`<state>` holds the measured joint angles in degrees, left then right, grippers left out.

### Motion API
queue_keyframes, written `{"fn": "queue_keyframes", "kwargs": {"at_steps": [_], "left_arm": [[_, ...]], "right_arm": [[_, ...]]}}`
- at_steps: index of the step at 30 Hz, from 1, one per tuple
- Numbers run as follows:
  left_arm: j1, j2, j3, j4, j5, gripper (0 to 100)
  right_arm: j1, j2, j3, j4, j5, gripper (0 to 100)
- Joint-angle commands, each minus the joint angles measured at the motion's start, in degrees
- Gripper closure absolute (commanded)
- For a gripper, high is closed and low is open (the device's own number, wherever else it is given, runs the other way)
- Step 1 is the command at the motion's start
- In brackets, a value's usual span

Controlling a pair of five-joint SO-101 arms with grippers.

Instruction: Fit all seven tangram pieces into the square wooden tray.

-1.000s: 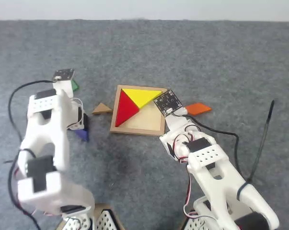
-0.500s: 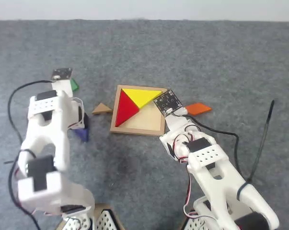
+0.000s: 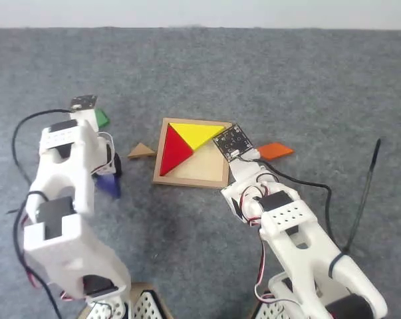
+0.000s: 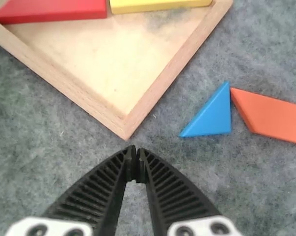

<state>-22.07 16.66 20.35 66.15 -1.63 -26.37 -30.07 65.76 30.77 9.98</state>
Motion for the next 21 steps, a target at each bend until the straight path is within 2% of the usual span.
{"fn": "queue_keyframes", "kwargs": {"at_steps": [1,5,13,21], "left_arm": [[-2.29,0.09,-1.01,1.41,0.26,75],[-4.57,0.00,-1.01,2.90,0.26,77],[-4.92,0.00,-0.75,5.89,0.26,76],[-7.12,0.09,-0.04,6.07,1.85,76]], "right_arm": [[-0.22,-0.66,-0.53,-0.75,0.70,98.9],[-0.22,-0.66,-0.53,-0.75,0.70,98.9],[-0.22,-0.66,-0.53,-0.75,0.70,98.9],[-0.22,-0.66,-0.53,-0.75,0.70,98.9]]}}
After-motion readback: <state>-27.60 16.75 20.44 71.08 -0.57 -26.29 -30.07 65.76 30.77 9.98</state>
